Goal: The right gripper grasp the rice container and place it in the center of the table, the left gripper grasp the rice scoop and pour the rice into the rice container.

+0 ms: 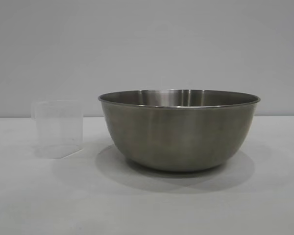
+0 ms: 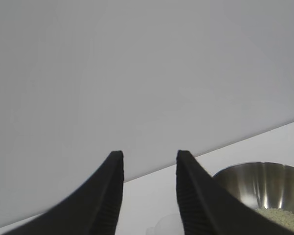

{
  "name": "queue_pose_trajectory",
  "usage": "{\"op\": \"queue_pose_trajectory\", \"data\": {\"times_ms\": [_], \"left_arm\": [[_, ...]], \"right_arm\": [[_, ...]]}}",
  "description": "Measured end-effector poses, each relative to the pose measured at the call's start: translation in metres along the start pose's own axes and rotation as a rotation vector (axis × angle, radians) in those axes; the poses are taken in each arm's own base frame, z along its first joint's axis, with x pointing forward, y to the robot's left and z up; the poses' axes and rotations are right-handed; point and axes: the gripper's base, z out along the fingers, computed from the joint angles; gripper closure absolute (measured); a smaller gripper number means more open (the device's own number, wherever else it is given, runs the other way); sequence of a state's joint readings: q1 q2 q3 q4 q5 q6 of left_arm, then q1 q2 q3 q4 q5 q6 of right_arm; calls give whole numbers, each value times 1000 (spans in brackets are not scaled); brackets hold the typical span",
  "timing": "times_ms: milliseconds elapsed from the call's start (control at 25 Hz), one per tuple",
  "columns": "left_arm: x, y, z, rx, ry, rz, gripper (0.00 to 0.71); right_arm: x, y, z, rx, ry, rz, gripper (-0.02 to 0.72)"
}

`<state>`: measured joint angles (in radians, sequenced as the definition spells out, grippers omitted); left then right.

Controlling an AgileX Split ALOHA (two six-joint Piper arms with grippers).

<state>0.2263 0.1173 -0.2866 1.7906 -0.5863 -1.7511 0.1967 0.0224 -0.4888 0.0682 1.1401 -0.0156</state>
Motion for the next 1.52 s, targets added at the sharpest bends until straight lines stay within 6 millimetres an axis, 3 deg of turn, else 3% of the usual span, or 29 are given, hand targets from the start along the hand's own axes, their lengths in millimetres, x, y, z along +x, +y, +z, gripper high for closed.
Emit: {"op": "queue_pose_trajectory", "data": {"times_ms": [320, 440, 560, 680, 800, 880, 1000, 1200, 1400, 1520], "left_arm": [[-1, 1, 0, -7, -9, -9, 494], [-11, 4, -1, -37, -124, -32, 494], [-23, 17, -5, -185, -257, -78, 494], [-31, 40, -15, -448, -288, -159, 494], [-24, 55, -27, -675, -27, -193, 494], [-13, 51, -28, -657, 155, -223, 494], [-3, 41, -26, -562, 288, -272, 494], [9, 21, -35, -425, 457, -277, 494], [-7, 9, -58, -418, 463, -208, 494], [-5, 8, -65, -436, 548, -187, 494]], "right_arm": [[0, 0, 0, 0, 0, 0, 440], [0, 0, 0, 0, 0, 0, 440], [0, 0, 0, 0, 0, 0, 440], [0, 0, 0, 0, 0, 0, 440], [0, 0, 0, 0, 0, 0, 440], [0, 0, 0, 0, 0, 0, 440], [0, 0, 0, 0, 0, 0, 440], [0, 0, 0, 0, 0, 0, 440], [0, 0, 0, 0, 0, 0, 440], [0, 0, 0, 0, 0, 0, 440]]}}
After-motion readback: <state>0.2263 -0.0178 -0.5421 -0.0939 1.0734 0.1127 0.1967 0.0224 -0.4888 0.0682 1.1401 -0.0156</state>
